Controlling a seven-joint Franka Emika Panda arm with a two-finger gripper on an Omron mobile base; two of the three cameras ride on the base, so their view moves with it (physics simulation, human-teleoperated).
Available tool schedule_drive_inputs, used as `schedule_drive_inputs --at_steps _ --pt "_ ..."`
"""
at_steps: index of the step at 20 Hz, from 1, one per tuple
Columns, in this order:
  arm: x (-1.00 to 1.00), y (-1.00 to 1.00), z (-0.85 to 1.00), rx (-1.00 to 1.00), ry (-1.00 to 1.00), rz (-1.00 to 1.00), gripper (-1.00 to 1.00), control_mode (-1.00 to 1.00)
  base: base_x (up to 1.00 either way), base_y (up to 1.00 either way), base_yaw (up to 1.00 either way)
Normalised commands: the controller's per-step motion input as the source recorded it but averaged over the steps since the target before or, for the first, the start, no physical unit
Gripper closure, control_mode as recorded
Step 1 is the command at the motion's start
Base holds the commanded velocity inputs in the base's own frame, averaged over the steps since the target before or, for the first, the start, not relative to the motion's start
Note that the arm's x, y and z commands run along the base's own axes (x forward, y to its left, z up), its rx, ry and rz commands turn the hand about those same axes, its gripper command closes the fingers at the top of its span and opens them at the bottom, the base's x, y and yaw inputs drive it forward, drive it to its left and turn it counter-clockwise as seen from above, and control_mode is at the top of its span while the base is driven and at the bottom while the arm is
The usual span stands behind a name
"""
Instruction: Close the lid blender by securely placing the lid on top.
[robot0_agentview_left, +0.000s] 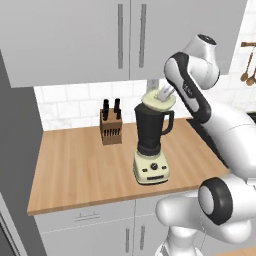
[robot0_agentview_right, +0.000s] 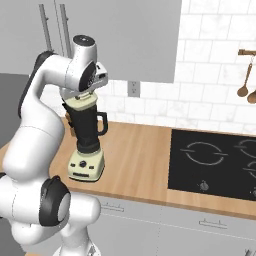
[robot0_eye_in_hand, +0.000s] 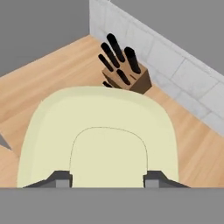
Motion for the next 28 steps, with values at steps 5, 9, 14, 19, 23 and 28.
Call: schedule_drive_inputs --at_steps 5,9,14,19,23,28 --pt "0.06 0.18 -0.29 -0.14 0.01 0.0 1.0 -1.0 0.0 0.0 0.0" --pt "0.13 0.1 -0.13 -0.09 0.0 0.0 1.0 -1.0 0.0 0.0 0.0" --pt "0.18 0.03 -0.01 -0.02 0.01 0.0 1.0 -1.0 0.0 0.0 0.0" --pt "0.12 0.0 -0.03 0.0 0.06 0.0 1.0 -1.0 0.0 0.0 0.0" --pt "0.05 0.0 -0.05 0.0 0.0 0.0 1.0 -1.0 0.0 0.0 0.0" --pt "0.2 0.0 0.0 0.0 -0.03 0.0 1.0 -1.0 0.0 0.0 0.0"
